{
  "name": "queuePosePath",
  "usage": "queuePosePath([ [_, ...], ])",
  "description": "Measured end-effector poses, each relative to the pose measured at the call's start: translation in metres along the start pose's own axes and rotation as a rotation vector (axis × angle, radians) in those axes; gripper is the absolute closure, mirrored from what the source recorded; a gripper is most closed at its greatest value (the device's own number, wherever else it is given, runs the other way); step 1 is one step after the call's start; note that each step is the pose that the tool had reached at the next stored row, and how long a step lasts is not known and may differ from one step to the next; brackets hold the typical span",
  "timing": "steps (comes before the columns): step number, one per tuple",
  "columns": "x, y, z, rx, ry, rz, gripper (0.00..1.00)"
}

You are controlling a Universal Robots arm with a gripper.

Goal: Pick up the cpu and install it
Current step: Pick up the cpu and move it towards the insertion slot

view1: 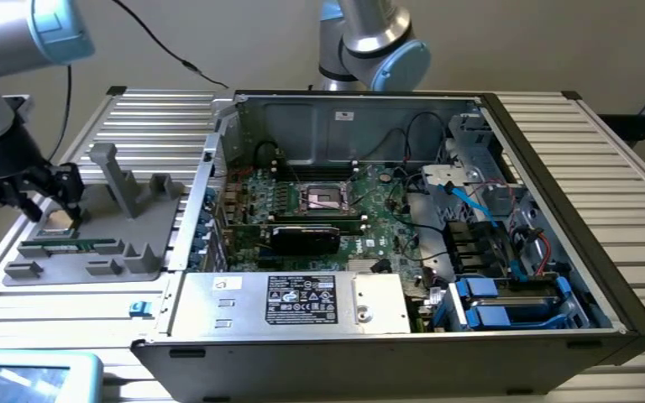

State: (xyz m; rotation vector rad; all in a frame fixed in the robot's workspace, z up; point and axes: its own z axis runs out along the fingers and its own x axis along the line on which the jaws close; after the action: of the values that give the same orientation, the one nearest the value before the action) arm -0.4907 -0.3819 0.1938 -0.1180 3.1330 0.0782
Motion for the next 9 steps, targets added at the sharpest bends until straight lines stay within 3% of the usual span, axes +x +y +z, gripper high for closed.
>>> queuePosePath([
  [9, -0.0027, -0.0018, 0.0011, 0.0000, 0.0000, 0.002, 0.38],
])
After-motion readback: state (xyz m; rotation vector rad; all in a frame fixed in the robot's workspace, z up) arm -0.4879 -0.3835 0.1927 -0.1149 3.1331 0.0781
